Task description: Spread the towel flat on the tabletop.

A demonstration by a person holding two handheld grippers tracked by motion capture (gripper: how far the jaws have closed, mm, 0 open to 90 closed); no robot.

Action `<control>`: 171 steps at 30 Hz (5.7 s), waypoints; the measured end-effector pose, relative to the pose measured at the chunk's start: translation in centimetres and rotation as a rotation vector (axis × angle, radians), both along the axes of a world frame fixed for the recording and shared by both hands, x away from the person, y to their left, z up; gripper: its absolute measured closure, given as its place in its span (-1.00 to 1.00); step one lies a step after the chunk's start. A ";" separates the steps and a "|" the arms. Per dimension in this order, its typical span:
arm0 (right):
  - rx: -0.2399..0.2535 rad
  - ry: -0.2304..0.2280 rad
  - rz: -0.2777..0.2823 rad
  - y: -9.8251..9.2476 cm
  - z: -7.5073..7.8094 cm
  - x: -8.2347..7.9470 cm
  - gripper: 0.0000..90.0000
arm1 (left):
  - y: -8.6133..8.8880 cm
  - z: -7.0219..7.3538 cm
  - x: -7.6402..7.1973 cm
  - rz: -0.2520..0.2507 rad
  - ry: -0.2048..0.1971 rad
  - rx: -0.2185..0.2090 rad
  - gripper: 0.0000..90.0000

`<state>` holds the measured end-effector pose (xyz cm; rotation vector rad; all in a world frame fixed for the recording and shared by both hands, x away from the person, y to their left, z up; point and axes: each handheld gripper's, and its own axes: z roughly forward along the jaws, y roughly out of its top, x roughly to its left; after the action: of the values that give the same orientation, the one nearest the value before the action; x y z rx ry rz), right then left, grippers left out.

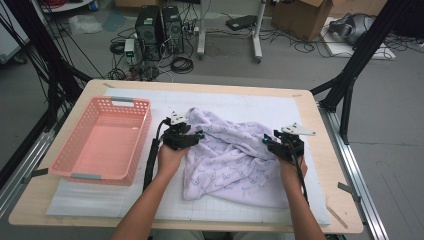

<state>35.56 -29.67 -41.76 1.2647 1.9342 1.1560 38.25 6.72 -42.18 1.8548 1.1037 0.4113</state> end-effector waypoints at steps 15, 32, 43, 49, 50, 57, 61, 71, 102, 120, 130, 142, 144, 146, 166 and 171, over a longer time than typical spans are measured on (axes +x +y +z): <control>0.036 0.125 0.196 -3.2 -0.8 -5.1 -0.06 | 1.7 -1.1 -6.1 -0.180 0.020 0.008 -0.17; -0.020 0.168 0.312 -2.1 -1.7 -8.1 -0.05 | 1.0 -2.6 -9.0 -0.306 0.044 0.000 -0.25; -0.116 0.209 0.237 -1.6 -2.6 -7.2 0.88 | 0.2 -2.7 -9.1 -0.305 0.005 0.081 0.82; -0.062 0.153 0.216 -2.0 -2.0 -6.6 0.91 | 2.1 -1.4 -7.4 -0.188 -0.035 -0.027 0.85; -0.050 0.142 0.206 -2.0 -1.8 -6.4 0.91 | 2.3 -1.3 -7.0 -0.171 -0.040 -0.038 0.86; -0.048 0.076 0.125 -1.8 -1.3 -4.6 0.91 | 2.5 -0.8 -3.3 -0.054 -0.058 -0.027 0.87; -0.053 0.056 0.062 -2.1 -1.1 -3.4 0.92 | 2.2 -0.4 -1.5 -0.013 -0.076 -0.023 0.87; -0.061 0.076 0.016 -2.2 -1.3 -2.8 0.55 | 2.5 -0.8 -1.3 0.027 -0.042 -0.058 0.13; -0.087 0.127 0.357 1.7 -2.1 -7.3 0.16 | 2.6 -2.9 -7.4 -0.195 0.041 0.073 0.02; -0.101 0.207 0.624 2.8 -1.4 -8.3 0.94 | 4.8 0.0 -8.8 -0.111 -0.056 -0.056 0.93; 0.130 0.142 0.543 -0.4 -0.2 -6.9 0.93 | 4.8 1.2 -4.6 -0.002 -0.025 -0.140 0.92; -0.097 0.142 0.235 0.1 -2.2 -3.5 0.93 | 2.5 -1.7 -0.2 0.116 0.055 -0.055 0.56; -0.126 0.141 0.228 0.4 -2.6 -3.4 0.93 | 2.8 -1.4 -0.5 0.109 0.043 -0.076 0.31; -0.151 0.132 0.230 0.6 -2.6 -3.5 0.92 | 3.4 -0.7 -1.0 0.085 0.020 -0.101 0.18; -0.134 0.142 0.222 0.5 -2.5 -3.6 0.82 | 0.0 -2.0 -4.5 -0.125 -0.042 0.116 0.67; -0.144 0.138 0.223 0.6 -2.2 -4.0 0.77 | 0.2 -1.5 -5.0 -0.148 -0.016 0.088 0.84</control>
<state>31.59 -29.09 -43.99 1.0998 2.2637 1.0350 33.24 6.94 -43.71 1.9927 0.9433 0.3933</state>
